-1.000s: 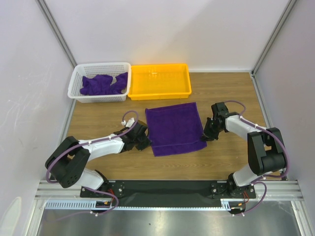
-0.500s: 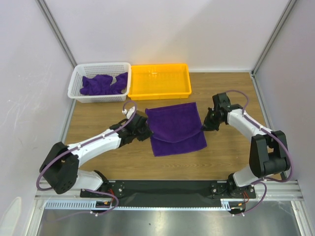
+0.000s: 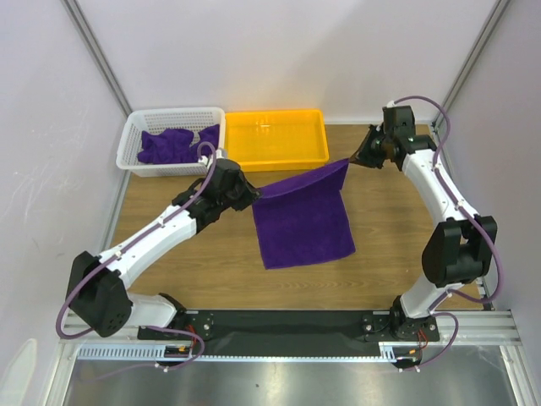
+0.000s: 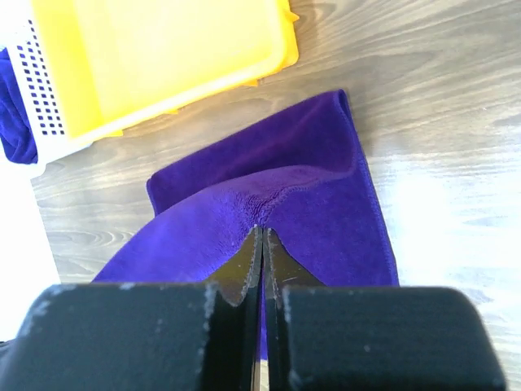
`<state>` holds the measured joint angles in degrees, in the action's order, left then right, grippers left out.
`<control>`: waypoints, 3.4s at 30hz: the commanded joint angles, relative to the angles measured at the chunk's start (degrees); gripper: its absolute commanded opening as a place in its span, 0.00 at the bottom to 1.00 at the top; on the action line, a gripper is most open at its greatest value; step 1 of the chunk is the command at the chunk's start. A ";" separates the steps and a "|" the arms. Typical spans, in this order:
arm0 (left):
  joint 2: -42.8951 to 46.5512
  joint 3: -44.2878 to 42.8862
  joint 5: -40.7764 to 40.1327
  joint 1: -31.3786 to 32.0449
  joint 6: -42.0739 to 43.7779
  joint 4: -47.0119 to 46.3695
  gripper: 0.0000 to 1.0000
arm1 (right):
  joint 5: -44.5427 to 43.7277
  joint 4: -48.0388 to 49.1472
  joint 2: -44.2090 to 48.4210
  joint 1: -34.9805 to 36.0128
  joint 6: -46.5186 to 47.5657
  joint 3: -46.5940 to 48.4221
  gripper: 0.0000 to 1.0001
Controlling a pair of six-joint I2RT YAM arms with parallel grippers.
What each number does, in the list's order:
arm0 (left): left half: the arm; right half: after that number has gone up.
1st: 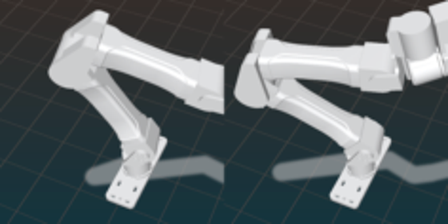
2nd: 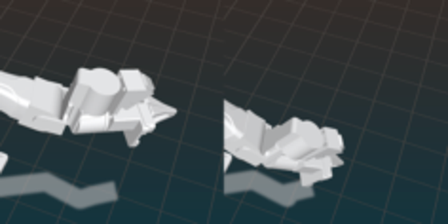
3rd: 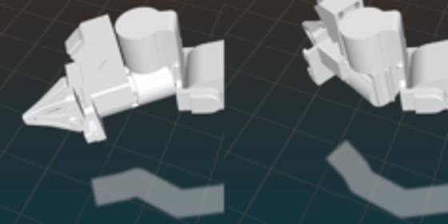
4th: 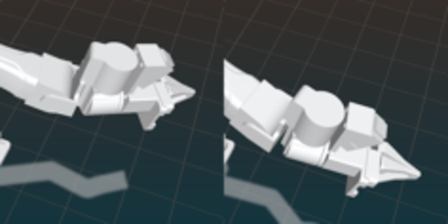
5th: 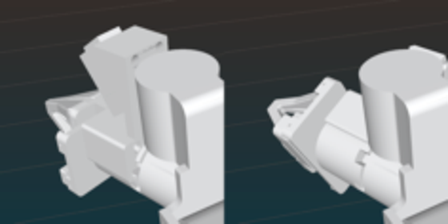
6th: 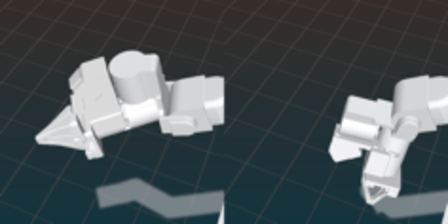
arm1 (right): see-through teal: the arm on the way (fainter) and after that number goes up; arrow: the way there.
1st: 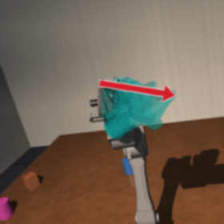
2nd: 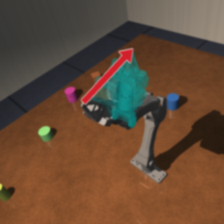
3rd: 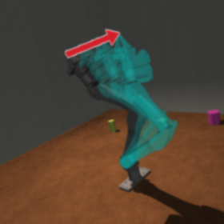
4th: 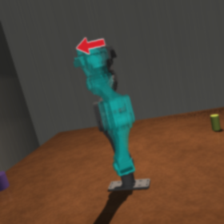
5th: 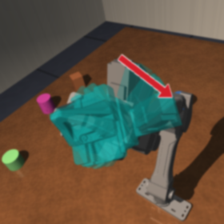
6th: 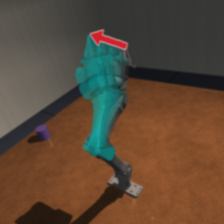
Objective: Fold and stack the towels
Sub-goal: Fold the towel
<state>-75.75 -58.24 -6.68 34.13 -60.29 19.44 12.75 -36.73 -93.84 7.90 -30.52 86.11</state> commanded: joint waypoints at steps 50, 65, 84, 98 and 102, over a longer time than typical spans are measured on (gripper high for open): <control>13.61 16.04 2.81 7.53 -4.48 1.31 0.00 | -1.24 -11.78 21.59 -0.43 2.49 -22.02 0.00; 7.10 23.69 4.92 13.77 -6.68 -3.18 0.00 | -0.54 -7.04 20.02 -0.43 2.57 -38.29 0.00; 3.15 25.90 2.64 15.70 -9.50 0.15 0.09 | 3.15 -5.81 13.77 -0.17 4.59 -42.69 0.01; 0.69 5.25 -5.28 10.54 3.69 13.08 0.83 | 0.07 -12.06 15.19 0.45 8.98 -25.12 0.80; -4.22 1.82 -8.42 8.23 5.88 11.76 0.85 | 1.04 -5.99 9.66 0.27 9.87 -21.07 0.81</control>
<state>-76.58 -53.60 -10.66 43.72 -58.33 30.63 13.32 -47.07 -80.99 8.38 -22.65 62.06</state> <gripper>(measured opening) 0.846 0.808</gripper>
